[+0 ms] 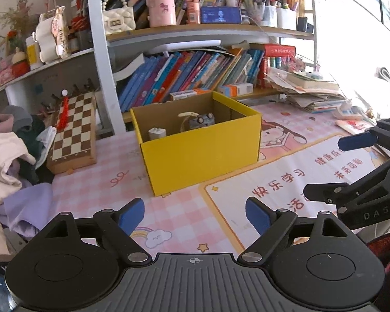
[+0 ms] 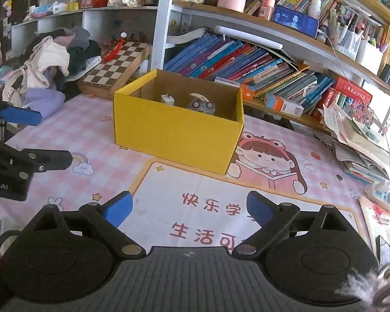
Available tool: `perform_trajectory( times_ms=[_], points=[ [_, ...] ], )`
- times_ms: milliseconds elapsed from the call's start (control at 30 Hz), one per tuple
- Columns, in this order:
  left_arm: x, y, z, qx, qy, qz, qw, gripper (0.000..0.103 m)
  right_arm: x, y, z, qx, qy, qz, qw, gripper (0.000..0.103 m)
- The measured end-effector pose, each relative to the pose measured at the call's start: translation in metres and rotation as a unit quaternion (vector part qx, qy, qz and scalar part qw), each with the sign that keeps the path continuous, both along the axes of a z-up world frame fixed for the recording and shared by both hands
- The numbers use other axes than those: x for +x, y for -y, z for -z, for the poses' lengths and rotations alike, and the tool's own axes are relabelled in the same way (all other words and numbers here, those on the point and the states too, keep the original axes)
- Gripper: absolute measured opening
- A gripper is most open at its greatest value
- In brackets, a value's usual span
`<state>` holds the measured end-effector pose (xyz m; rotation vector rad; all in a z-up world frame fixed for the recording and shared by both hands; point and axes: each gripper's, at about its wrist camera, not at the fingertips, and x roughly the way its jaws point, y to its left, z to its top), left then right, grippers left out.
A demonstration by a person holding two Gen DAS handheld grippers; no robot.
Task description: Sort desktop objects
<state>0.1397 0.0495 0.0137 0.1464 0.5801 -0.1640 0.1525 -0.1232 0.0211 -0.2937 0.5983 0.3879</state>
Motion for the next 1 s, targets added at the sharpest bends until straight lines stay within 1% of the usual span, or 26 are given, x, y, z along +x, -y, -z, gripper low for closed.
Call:
perform_trajectory(
  times_ms=[167, 367, 567, 700, 833, 900, 933, 1000],
  points=[
    [0.0, 0.0, 0.003, -0.01, -0.008, 0.002, 0.9999, 0.088, -0.004, -0.001, 0.002, -0.008, -0.007, 0.001, 1.0, 0.096],
    [-0.003, 0.002, 0.009, -0.014, -0.026, 0.011, 0.9995, 0.088, -0.008, 0.002, 0.009, -0.01, -0.024, 0.016, 1.0, 0.097],
    [-0.004, 0.001, 0.02, -0.018, -0.053, 0.006, 0.9984, 0.088, -0.007, 0.003, 0.02, -0.005, -0.05, 0.023, 0.998, 0.098],
    [-0.003, -0.002, 0.026, -0.018, -0.065, -0.007, 0.9977, 0.088, -0.007, 0.002, 0.026, -0.003, -0.057, 0.022, 0.998, 0.098],
    [-0.005, -0.002, 0.03, -0.017, -0.08, -0.006, 0.9966, 0.088, -0.007, 0.0, 0.029, -0.002, -0.066, 0.018, 0.998, 0.098],
    [-0.006, 0.0, 0.031, -0.015, -0.084, 0.002, 0.9963, 0.09, -0.007, -0.001, 0.03, -0.004, -0.069, 0.013, 0.998, 0.099],
    [-0.007, 0.002, 0.031, -0.014, -0.086, 0.007, 0.9961, 0.094, -0.007, -0.003, 0.031, -0.007, -0.071, 0.01, 0.997, 0.101],
    [-0.008, 0.004, 0.032, -0.011, -0.09, 0.017, 0.9958, 0.095, -0.007, -0.004, 0.031, -0.011, -0.075, 0.006, 0.997, 0.101]
  ],
)
